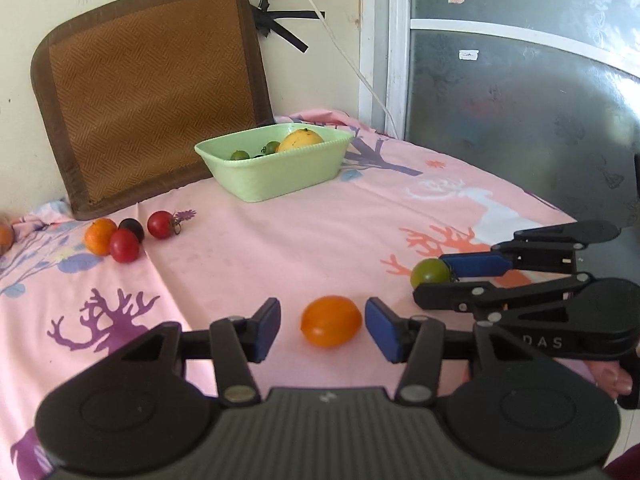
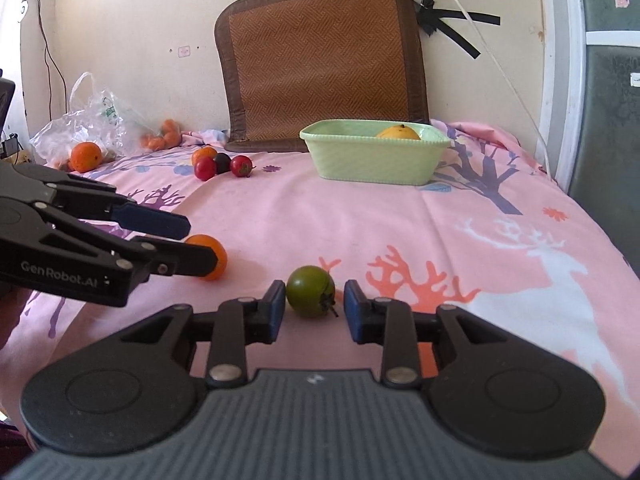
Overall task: Organize fruits
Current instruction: 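Grasp an orange tomato with the left tool while the right tool grasps a green tomato, then release both held tomatoes into the green basket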
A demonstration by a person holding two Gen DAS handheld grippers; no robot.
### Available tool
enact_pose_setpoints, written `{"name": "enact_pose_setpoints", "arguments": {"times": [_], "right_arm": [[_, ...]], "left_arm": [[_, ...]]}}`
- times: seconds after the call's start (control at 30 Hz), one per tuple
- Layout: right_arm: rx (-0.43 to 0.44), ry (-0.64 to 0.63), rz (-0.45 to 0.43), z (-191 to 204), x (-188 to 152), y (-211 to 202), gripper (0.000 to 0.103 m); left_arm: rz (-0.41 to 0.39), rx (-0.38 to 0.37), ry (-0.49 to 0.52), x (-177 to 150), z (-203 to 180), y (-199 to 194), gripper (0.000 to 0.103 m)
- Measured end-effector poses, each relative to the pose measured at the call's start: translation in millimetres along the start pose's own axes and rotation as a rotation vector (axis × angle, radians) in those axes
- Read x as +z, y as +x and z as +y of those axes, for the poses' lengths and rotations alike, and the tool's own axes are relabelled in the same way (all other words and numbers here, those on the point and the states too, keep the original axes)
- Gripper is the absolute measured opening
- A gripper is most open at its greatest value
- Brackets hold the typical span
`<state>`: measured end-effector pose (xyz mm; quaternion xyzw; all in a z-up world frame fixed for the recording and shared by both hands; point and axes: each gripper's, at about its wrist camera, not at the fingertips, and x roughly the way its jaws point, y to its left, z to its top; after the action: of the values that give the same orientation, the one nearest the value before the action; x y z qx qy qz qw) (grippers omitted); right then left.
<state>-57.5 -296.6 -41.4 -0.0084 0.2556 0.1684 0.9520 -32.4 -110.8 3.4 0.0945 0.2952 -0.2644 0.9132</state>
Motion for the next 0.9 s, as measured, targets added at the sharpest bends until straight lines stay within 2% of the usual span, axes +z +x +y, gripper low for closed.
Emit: {"name": "enact_pose_setpoints", "arguments": {"times": [0.13,0.17,0.23,0.3,0.5,0.6,0.67,0.77,0.9], "right_arm": [[0.009,-0.010,-0.007,1.1,-1.8,-1.5,0.035],[0.012,-0.019,-0.007,2.0,-2.5,-1.3,0.034],[0.011,-0.038,-0.002,4.2,-3.8,0.1,0.028],[0.020,-0.030,-0.005,2.0,0.1,1.4,0.028],[0.021,-0.009,-0.113,-23.5,53.1,22.0,0.028],[0.013,-0.009,-0.156,-37.4,83.7,46.4,0.028],[0.013,-0.003,-0.150,-45.8,99.4,69.4,0.028],[0.017,0.012,-0.117,-54.1,113.1,103.9,0.028],[0.007,0.003,-0.081,-54.6,116.9,133.2,0.029]], "left_arm": [[0.025,-0.004,0.014,-3.7,-2.2,8.1,0.045],[0.034,-0.014,0.007,-4.7,-1.2,11.0,0.035],[0.028,-0.029,-0.002,-4.7,1.0,12.6,0.034],[0.021,-0.051,-0.013,3.6,5.3,12.2,0.034],[-0.084,-0.062,-0.058,81.5,42.4,22.1,0.035],[-0.103,-0.048,-0.095,121.3,66.9,47.3,0.035],[-0.076,-0.064,-0.155,142.2,86.7,73.4,0.035],[-0.020,-0.069,-0.238,159.5,111.1,115.6,0.035],[0.031,-0.061,-0.271,166.5,126.6,159.2,0.035]]}}
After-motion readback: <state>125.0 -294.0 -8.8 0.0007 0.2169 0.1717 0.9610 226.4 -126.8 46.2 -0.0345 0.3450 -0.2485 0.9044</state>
